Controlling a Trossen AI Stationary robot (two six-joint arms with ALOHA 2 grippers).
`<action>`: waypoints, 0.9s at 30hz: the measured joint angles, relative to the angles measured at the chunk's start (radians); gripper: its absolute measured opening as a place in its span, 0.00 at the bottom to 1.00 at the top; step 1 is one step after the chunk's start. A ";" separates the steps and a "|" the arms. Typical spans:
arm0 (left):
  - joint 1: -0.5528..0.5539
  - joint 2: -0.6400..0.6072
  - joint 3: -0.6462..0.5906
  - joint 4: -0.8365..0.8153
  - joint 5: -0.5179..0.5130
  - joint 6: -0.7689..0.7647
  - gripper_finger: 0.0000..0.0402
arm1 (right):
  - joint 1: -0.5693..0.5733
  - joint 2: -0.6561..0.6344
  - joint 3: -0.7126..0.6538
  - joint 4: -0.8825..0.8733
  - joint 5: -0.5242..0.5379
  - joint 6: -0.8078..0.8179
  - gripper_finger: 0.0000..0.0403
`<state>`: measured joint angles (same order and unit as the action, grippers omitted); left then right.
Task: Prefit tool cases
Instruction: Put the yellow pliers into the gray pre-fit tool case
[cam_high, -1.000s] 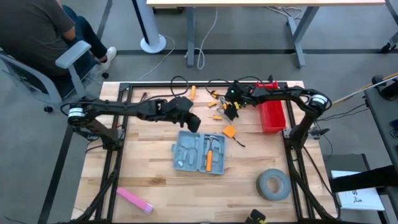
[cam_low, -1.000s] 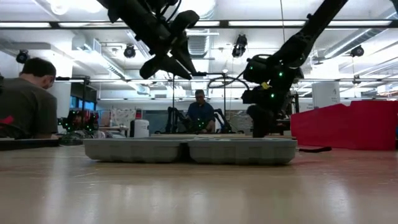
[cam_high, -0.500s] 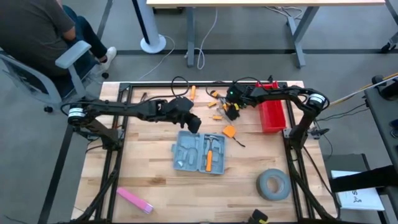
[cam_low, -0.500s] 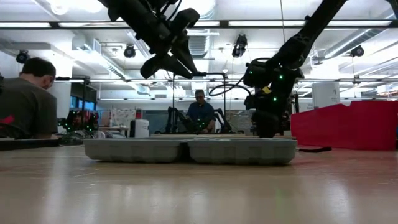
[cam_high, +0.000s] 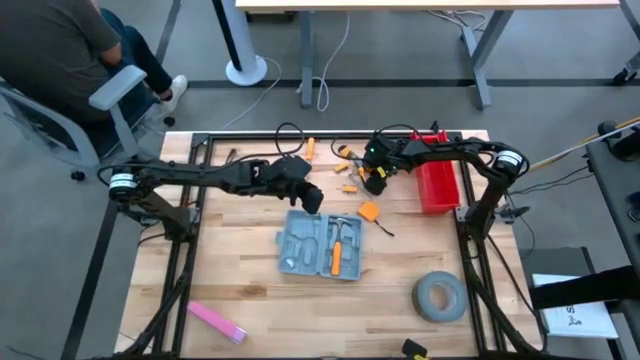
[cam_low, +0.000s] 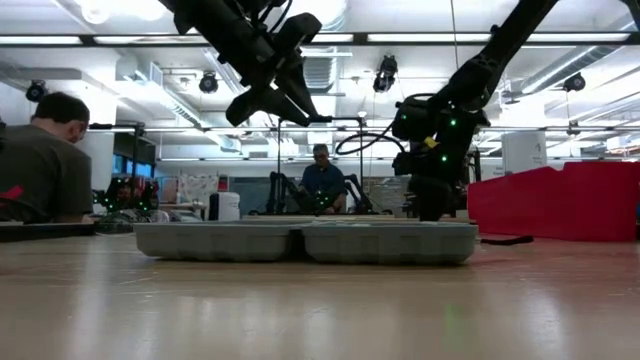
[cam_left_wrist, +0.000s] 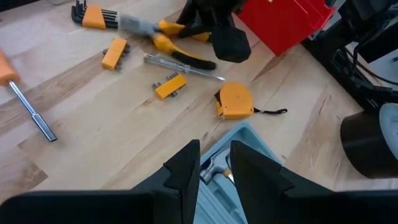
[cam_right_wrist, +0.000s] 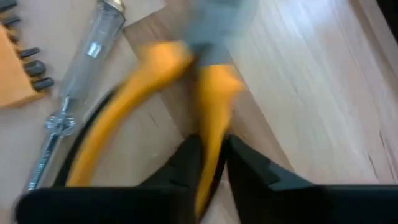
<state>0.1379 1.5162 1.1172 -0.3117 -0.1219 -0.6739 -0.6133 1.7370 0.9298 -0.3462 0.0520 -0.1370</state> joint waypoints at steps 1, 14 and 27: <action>0.000 0.000 0.000 -0.003 0.000 0.000 0.23 | 0.000 -0.001 0.000 0.000 -0.016 -0.012 0.08; 0.000 0.001 0.000 -0.003 -0.053 -0.015 0.23 | 0.002 -0.139 -0.003 -0.054 -0.080 -0.047 0.00; -0.004 0.001 0.000 0.051 -0.054 -0.043 0.23 | 0.014 -0.216 -0.002 -0.077 -0.118 -0.102 0.03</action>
<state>0.1341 1.5173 1.1168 -0.2607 -0.1761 -0.7164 -0.5995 1.5208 0.9279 -0.4236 -0.0664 -0.2395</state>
